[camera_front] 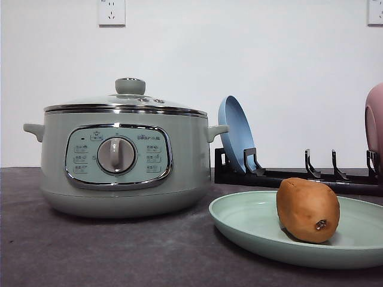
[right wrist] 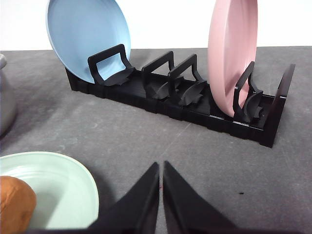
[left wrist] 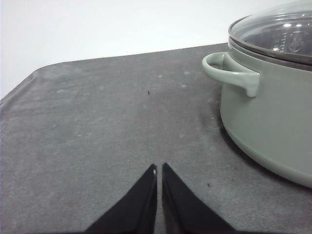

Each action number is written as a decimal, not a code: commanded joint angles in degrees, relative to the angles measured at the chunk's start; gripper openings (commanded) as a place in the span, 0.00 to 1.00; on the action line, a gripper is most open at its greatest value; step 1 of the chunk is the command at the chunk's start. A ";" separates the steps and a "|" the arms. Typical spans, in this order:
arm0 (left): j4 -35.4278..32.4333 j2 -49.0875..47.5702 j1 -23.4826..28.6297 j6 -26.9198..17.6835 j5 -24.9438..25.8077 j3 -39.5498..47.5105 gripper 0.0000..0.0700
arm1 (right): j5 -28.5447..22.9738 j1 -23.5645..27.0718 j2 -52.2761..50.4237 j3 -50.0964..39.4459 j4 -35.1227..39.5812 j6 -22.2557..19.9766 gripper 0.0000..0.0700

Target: Transfer potato from steamer to green plate

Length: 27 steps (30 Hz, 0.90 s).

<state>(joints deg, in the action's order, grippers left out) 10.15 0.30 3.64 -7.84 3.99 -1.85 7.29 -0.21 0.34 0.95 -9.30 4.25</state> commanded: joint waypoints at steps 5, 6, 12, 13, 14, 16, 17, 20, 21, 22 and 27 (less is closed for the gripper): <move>0.51 -0.13 0.15 0.13 -0.12 1.17 0.02 | 0.02 0.07 -0.15 -0.26 0.42 -0.20 0.00; 0.51 -0.12 0.15 0.12 -0.13 1.17 0.02 | 0.02 0.08 -0.15 -0.26 0.42 -0.20 0.00; 0.49 -0.11 0.15 0.12 -0.11 1.17 0.02 | 0.02 0.08 -0.15 -0.26 0.42 -0.20 0.00; 0.50 -0.12 0.15 0.13 -0.11 1.17 0.02 | 0.02 0.07 -0.15 -0.26 0.42 -0.20 0.00; 0.51 -0.13 0.15 0.12 -0.12 1.17 0.02 | 0.02 0.07 -0.15 -0.26 0.42 -0.20 0.00; 0.51 -0.12 0.15 0.11 -0.11 1.17 0.02 | 0.02 0.07 -0.15 -0.26 0.42 -0.20 0.00; 0.51 -0.13 0.15 0.12 -0.11 1.17 0.02 | 0.02 0.07 -0.15 -0.26 0.42 -0.20 0.00; 0.49 -0.13 0.15 0.13 -0.11 1.17 0.02 | 0.02 0.07 -0.15 -0.26 0.42 -0.20 0.00; 0.51 -0.13 0.15 0.12 -0.11 1.17 0.02 | 0.02 0.07 -0.15 -0.26 0.42 -0.20 0.00; 0.51 -0.12 0.15 0.11 -0.12 1.17 0.02 | 0.02 0.07 -0.15 -0.26 0.42 -0.20 0.00; 0.49 -0.12 0.15 0.11 -0.12 1.17 0.02 | 0.02 0.08 -0.15 -0.26 0.42 -0.20 0.00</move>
<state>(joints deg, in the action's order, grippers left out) 10.15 0.30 3.64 -7.84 3.99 -1.86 7.29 -0.21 0.34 0.95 -9.30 4.25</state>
